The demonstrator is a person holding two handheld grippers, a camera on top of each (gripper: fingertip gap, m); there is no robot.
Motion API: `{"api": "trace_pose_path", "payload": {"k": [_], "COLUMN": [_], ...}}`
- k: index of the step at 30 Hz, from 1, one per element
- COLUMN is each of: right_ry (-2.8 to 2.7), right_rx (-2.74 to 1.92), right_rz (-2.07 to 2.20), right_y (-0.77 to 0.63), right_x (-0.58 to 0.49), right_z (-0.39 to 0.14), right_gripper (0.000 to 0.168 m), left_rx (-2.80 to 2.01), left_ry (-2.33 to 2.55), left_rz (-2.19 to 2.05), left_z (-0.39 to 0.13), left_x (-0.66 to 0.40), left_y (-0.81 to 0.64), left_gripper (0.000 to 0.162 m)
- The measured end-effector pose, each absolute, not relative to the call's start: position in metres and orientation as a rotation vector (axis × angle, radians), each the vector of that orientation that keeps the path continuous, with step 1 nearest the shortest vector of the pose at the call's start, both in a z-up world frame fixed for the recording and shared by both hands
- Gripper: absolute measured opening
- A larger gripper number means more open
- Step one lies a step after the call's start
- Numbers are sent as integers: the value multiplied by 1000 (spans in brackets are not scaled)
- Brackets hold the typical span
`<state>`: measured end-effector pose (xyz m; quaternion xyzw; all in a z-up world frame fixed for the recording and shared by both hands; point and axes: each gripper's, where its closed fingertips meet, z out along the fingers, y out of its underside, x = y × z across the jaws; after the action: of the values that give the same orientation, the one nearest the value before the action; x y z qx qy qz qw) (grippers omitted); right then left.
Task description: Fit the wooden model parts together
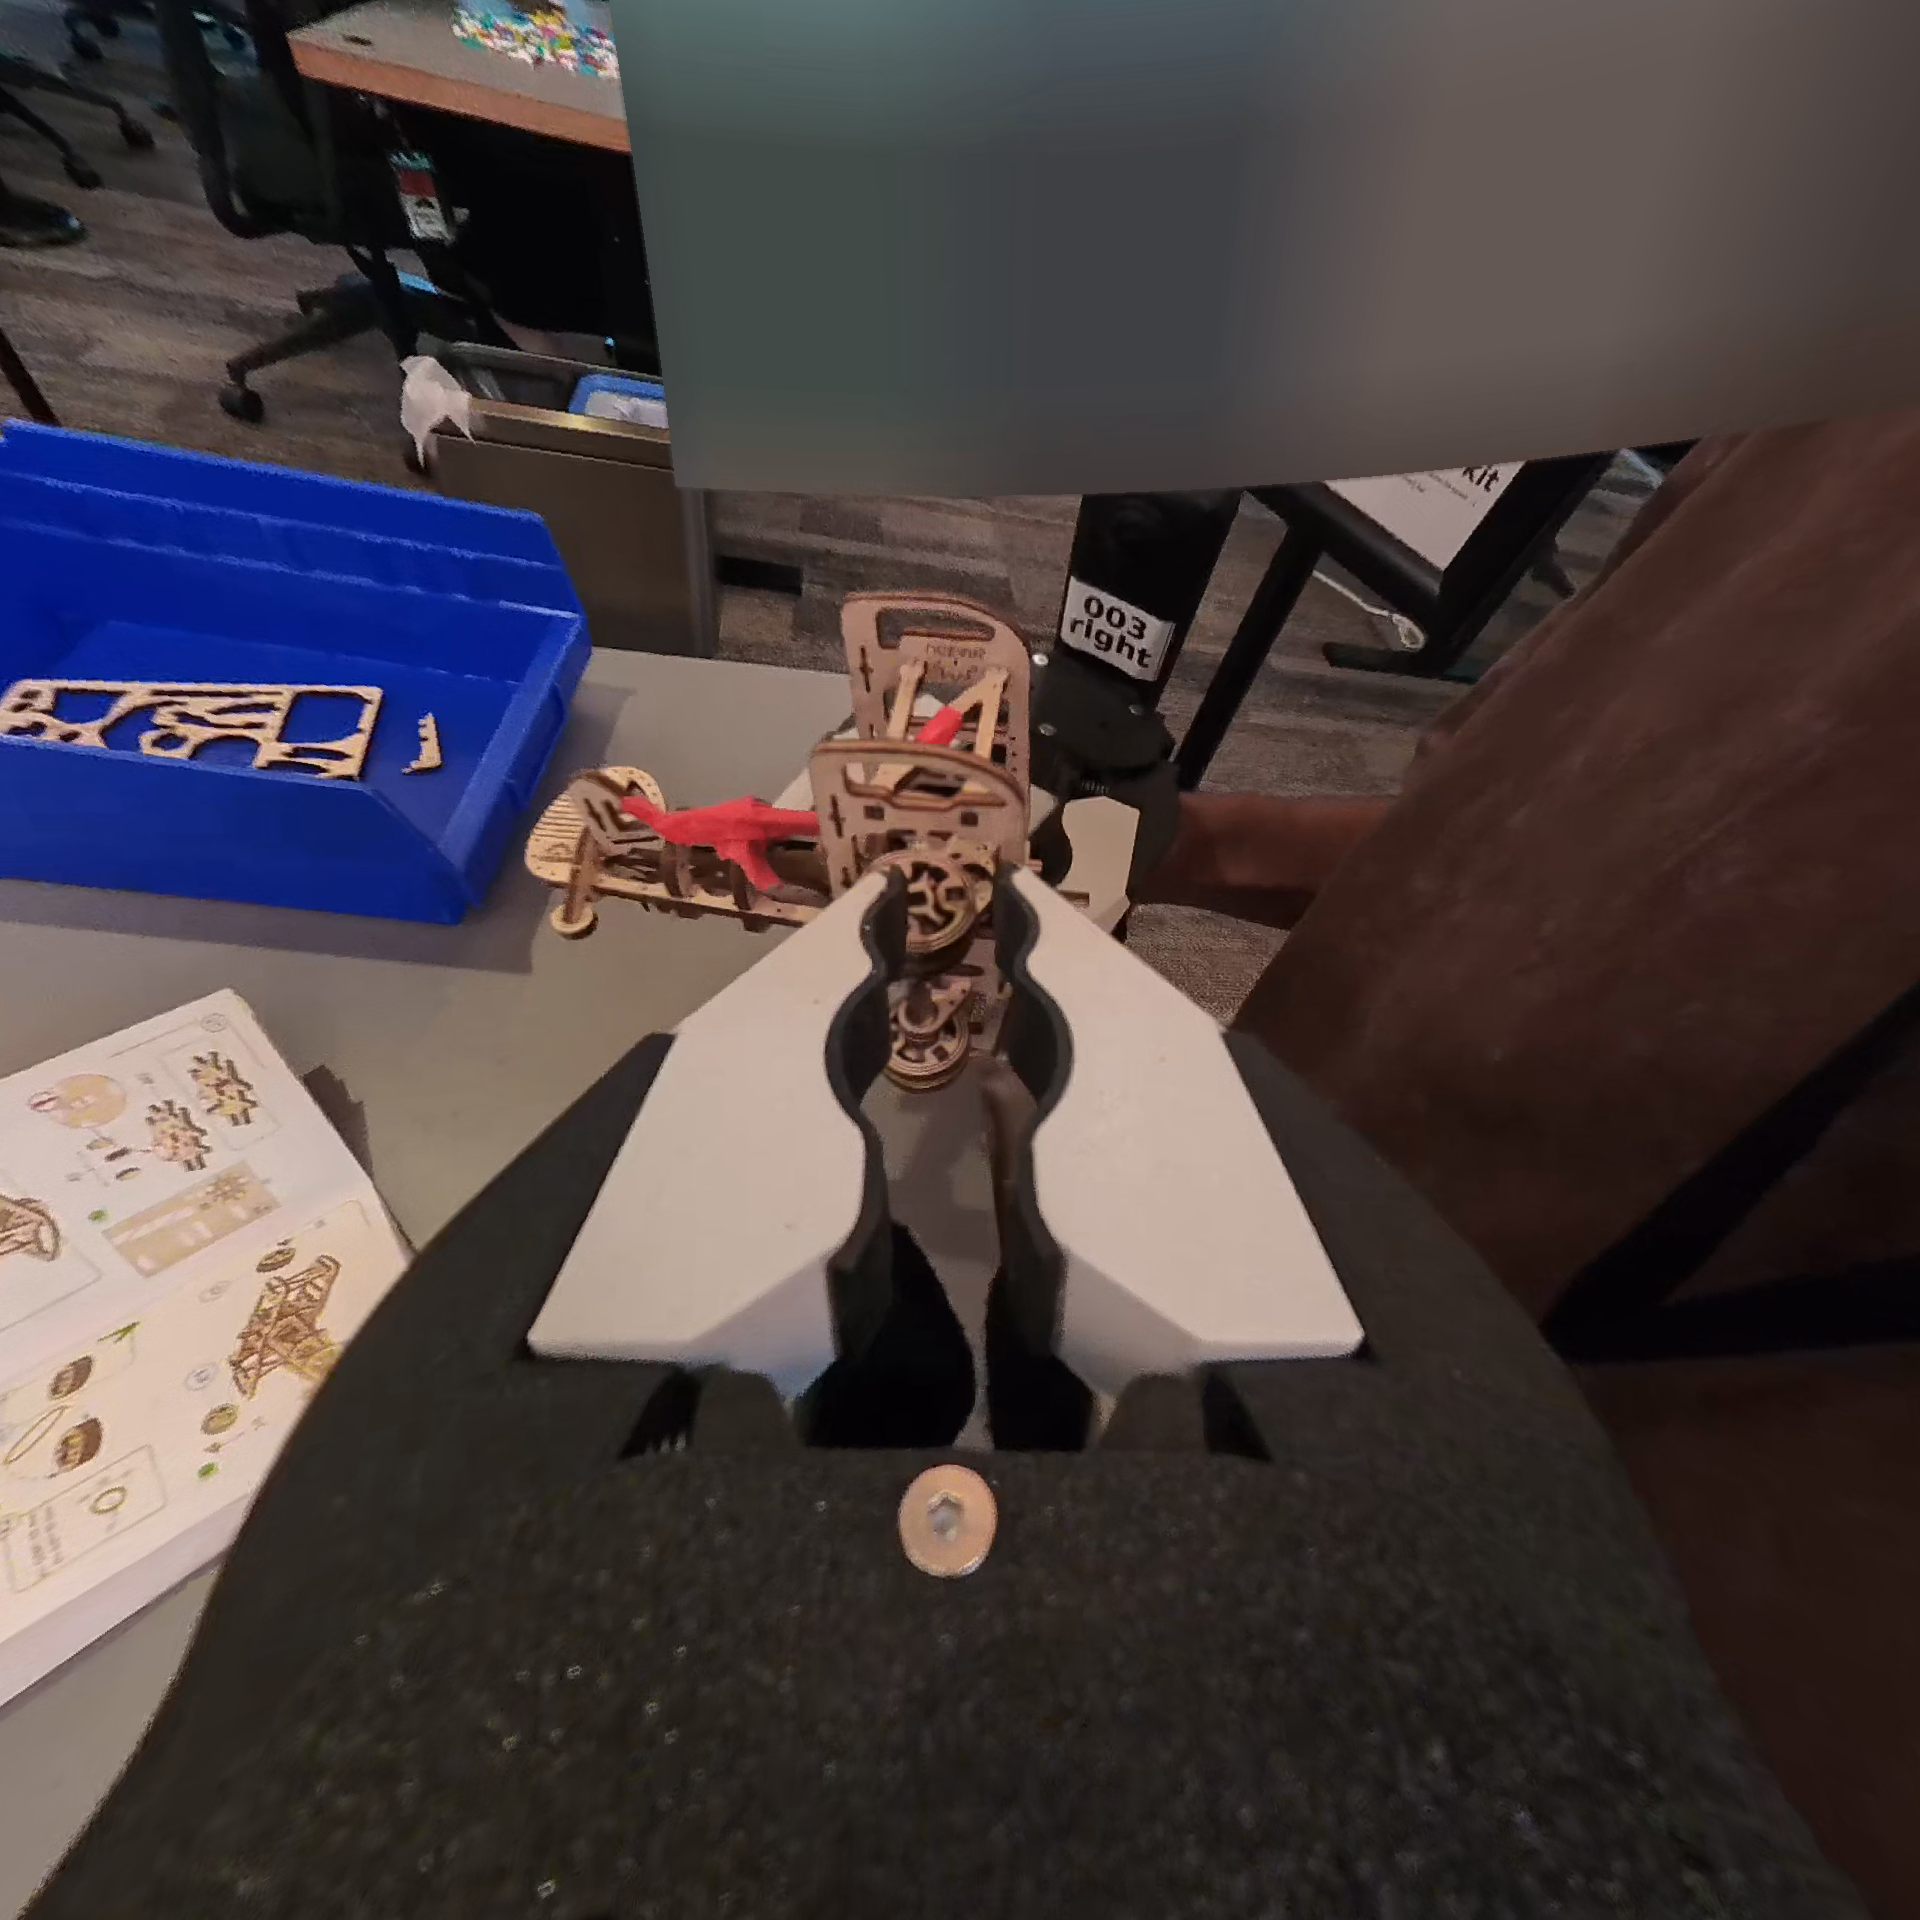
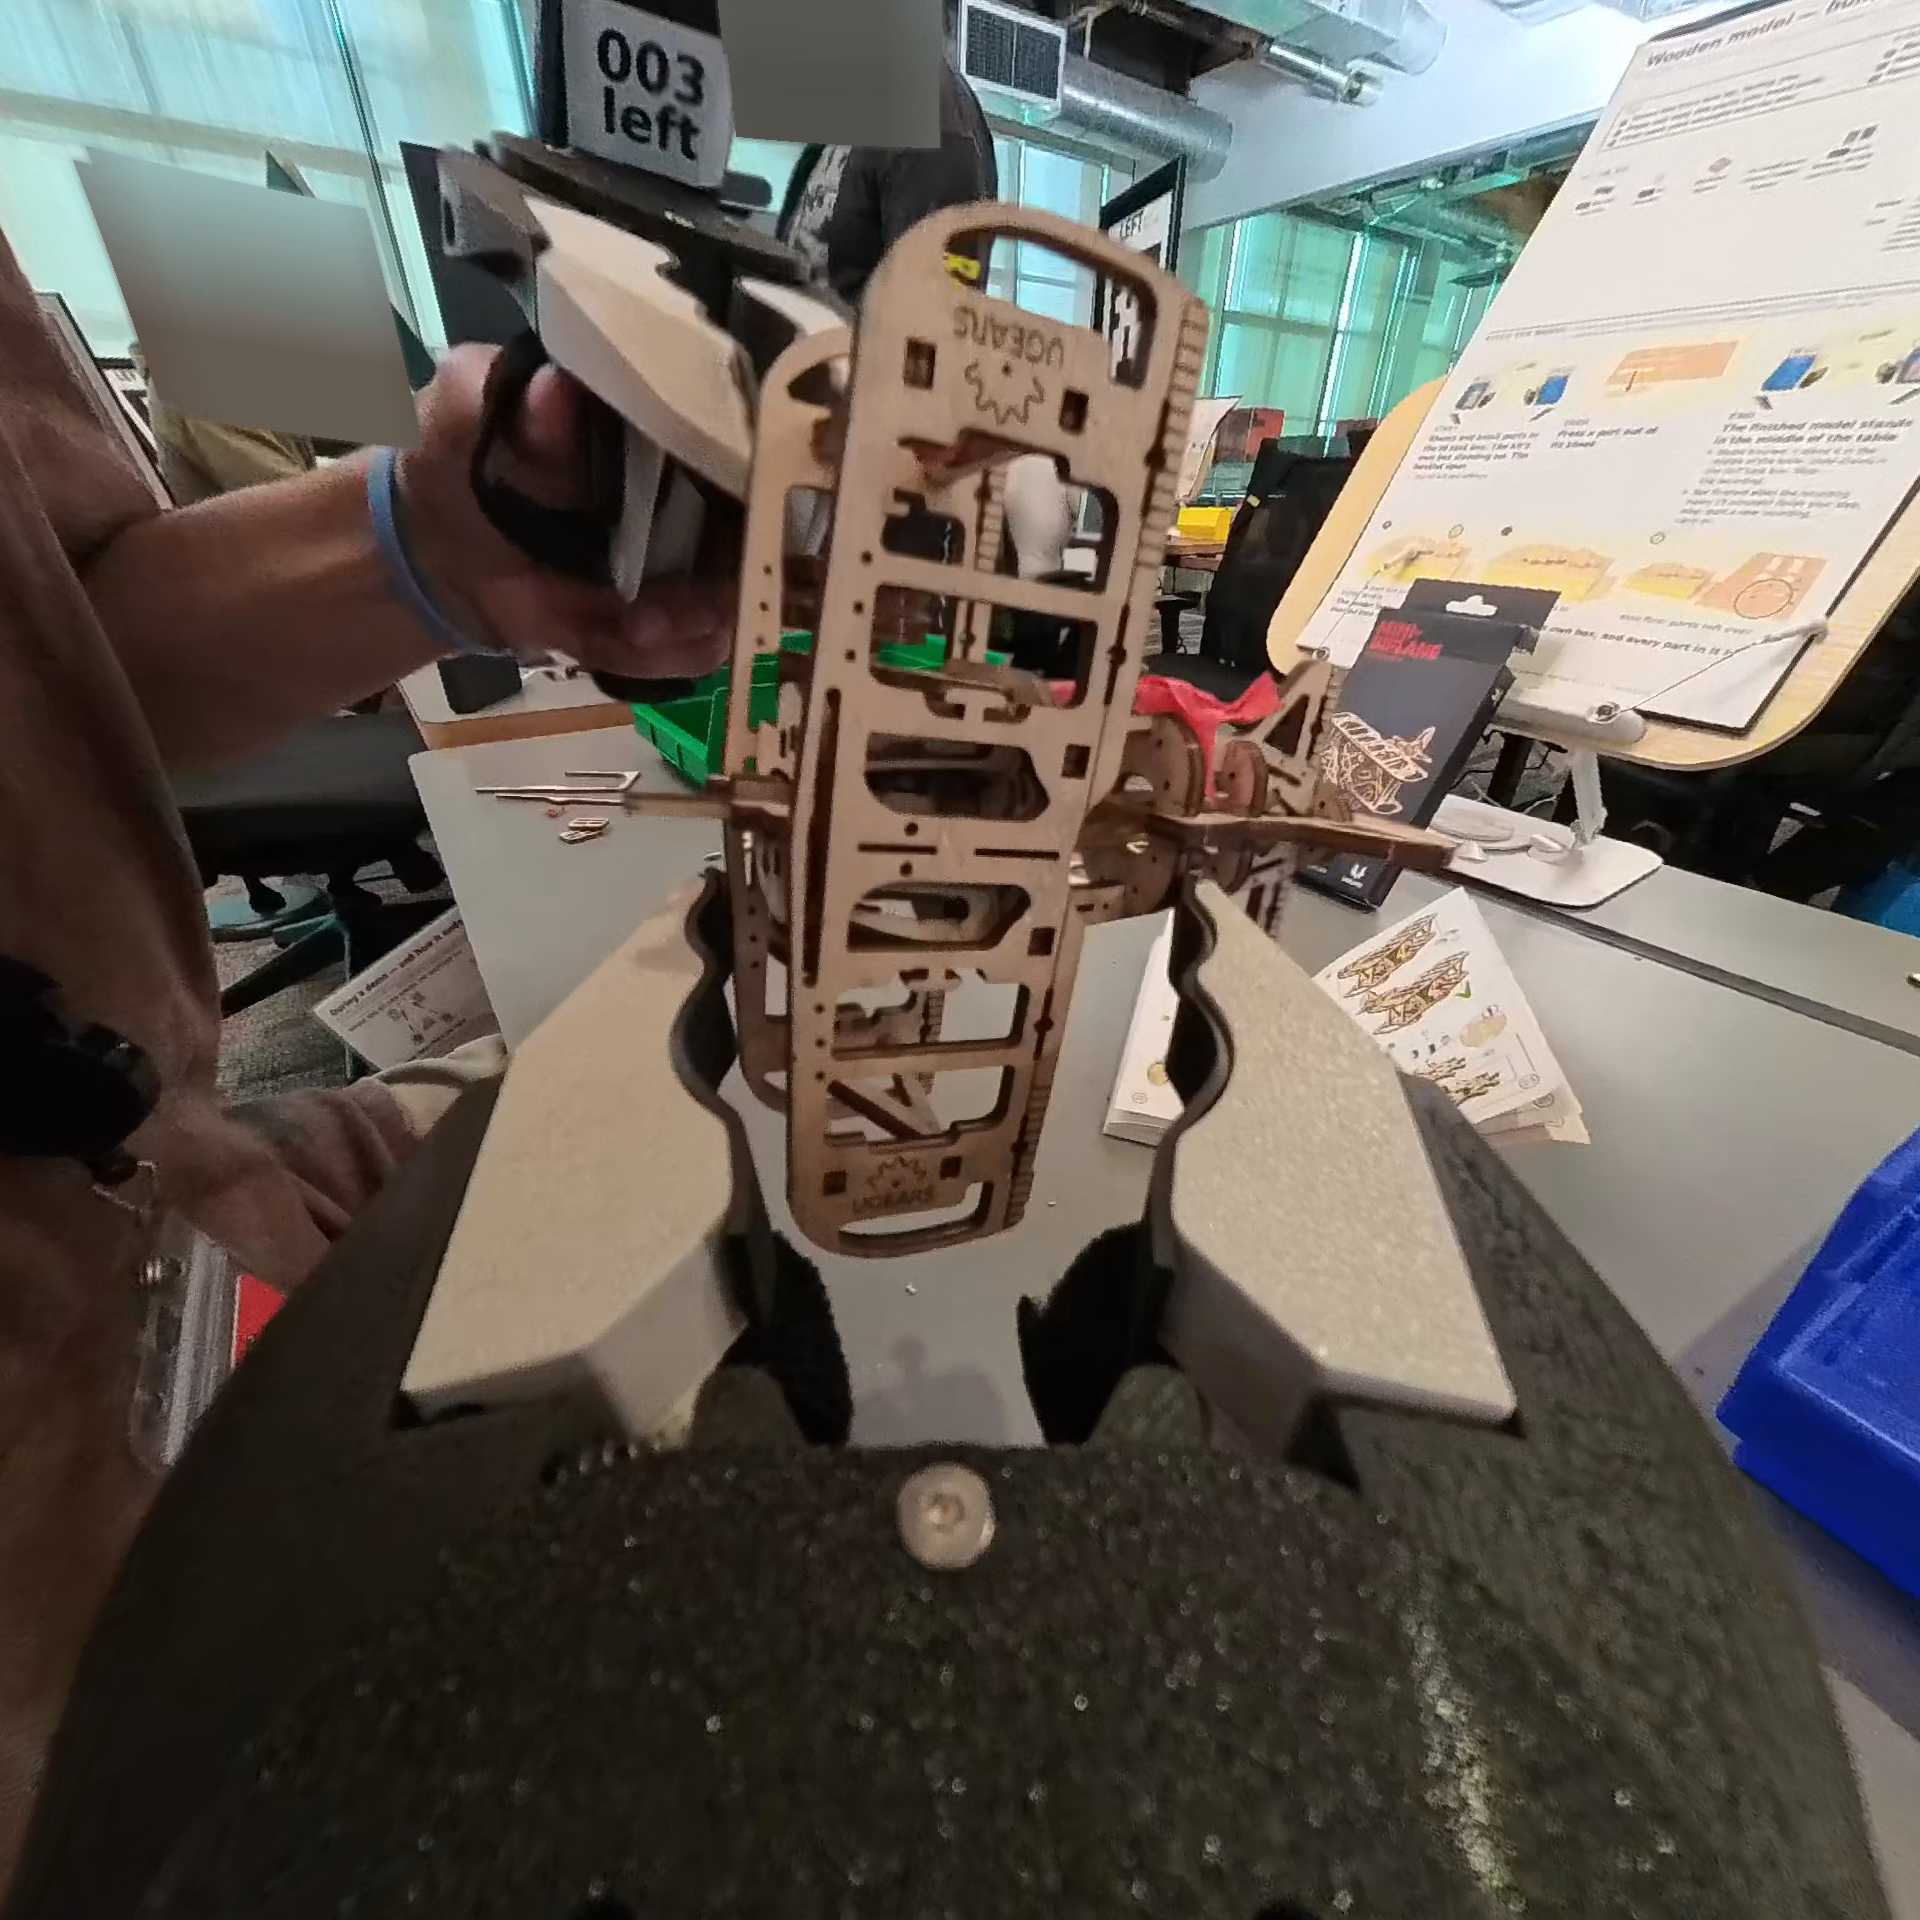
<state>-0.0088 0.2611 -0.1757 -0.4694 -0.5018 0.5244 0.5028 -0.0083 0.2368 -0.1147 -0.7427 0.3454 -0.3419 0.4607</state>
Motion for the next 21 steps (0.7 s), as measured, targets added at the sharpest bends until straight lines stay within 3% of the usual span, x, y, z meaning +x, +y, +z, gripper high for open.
{"api": "trace_pose_path", "payload": {"k": [21], "right_ry": [-1231], "right_rx": [-1134], "right_rz": [1246], "right_y": [259], "right_x": [-10], "right_z": [-177], "right_gripper": [83], "left_rx": [-1897], "left_ry": [901], "left_rz": [-790], "left_z": [-123], "left_x": [-1], "left_y": [225], "left_gripper": [19]}}
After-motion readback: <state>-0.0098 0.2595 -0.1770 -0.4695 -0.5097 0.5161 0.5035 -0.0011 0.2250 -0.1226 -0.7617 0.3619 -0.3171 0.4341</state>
